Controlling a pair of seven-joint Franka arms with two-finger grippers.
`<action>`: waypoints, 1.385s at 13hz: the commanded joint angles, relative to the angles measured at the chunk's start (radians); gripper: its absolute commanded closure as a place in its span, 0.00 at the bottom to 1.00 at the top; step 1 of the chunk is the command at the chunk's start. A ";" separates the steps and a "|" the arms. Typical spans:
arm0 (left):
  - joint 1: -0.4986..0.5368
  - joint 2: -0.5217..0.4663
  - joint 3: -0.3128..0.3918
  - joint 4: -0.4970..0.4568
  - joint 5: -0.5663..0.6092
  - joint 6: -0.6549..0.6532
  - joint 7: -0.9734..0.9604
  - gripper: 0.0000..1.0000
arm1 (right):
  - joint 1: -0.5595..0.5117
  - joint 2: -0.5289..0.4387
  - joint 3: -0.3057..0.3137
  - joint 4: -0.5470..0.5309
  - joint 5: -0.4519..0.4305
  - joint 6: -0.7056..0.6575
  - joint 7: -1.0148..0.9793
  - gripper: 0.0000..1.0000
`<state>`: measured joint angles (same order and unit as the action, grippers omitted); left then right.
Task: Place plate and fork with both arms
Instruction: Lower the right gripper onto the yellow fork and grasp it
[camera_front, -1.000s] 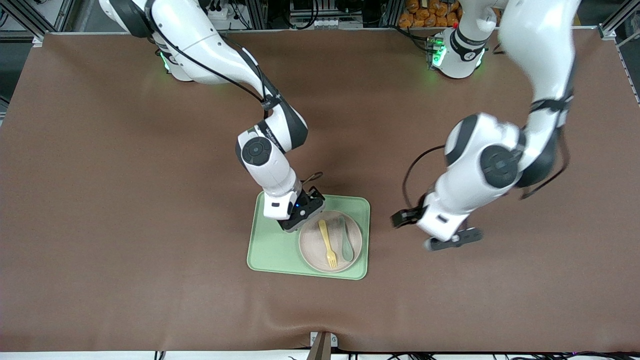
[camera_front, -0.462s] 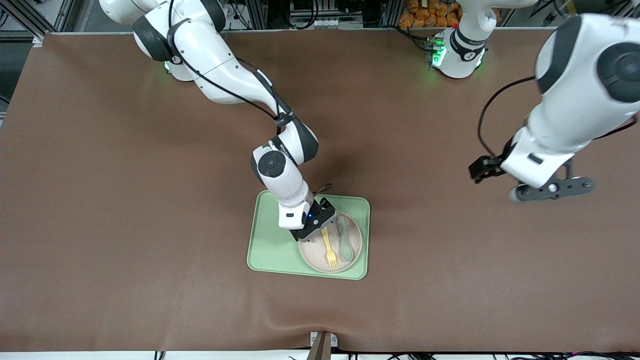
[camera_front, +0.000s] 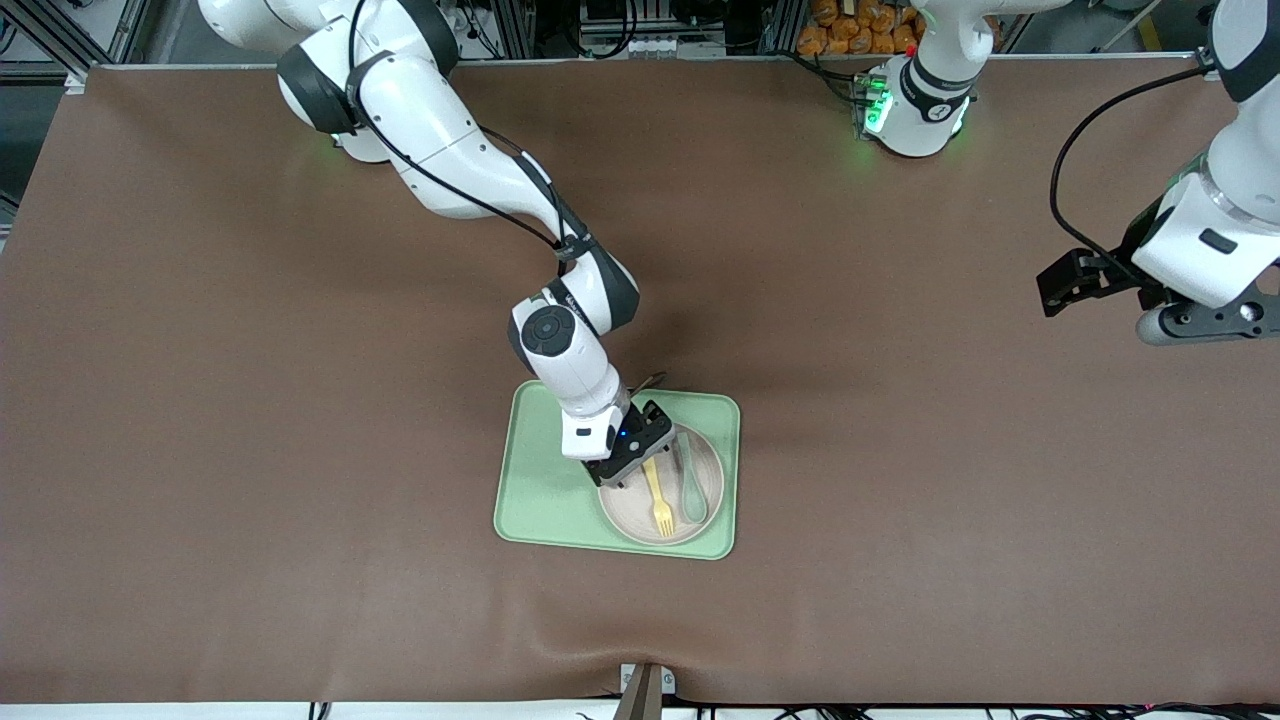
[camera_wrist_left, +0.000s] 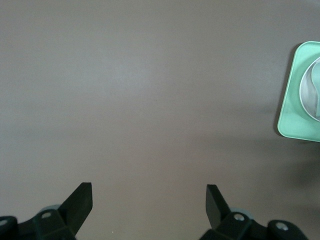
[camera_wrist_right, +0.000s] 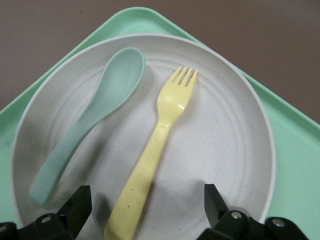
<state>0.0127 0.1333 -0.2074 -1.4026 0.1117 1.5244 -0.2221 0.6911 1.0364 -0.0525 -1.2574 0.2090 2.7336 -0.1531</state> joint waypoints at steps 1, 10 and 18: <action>0.010 -0.035 -0.006 -0.030 -0.038 -0.006 0.009 0.00 | 0.008 0.030 -0.009 0.039 0.001 0.015 -0.016 0.00; -0.075 -0.136 0.116 -0.119 -0.106 -0.007 0.116 0.00 | 0.011 0.050 -0.009 0.013 0.010 0.129 -0.010 1.00; -0.111 -0.146 0.158 -0.127 -0.104 -0.018 0.116 0.00 | -0.004 -0.146 -0.007 -0.146 0.016 0.074 0.127 1.00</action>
<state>-0.0876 0.0024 -0.0612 -1.5153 0.0193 1.5084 -0.1178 0.6908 1.0048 -0.0631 -1.2898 0.2122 2.8381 -0.0704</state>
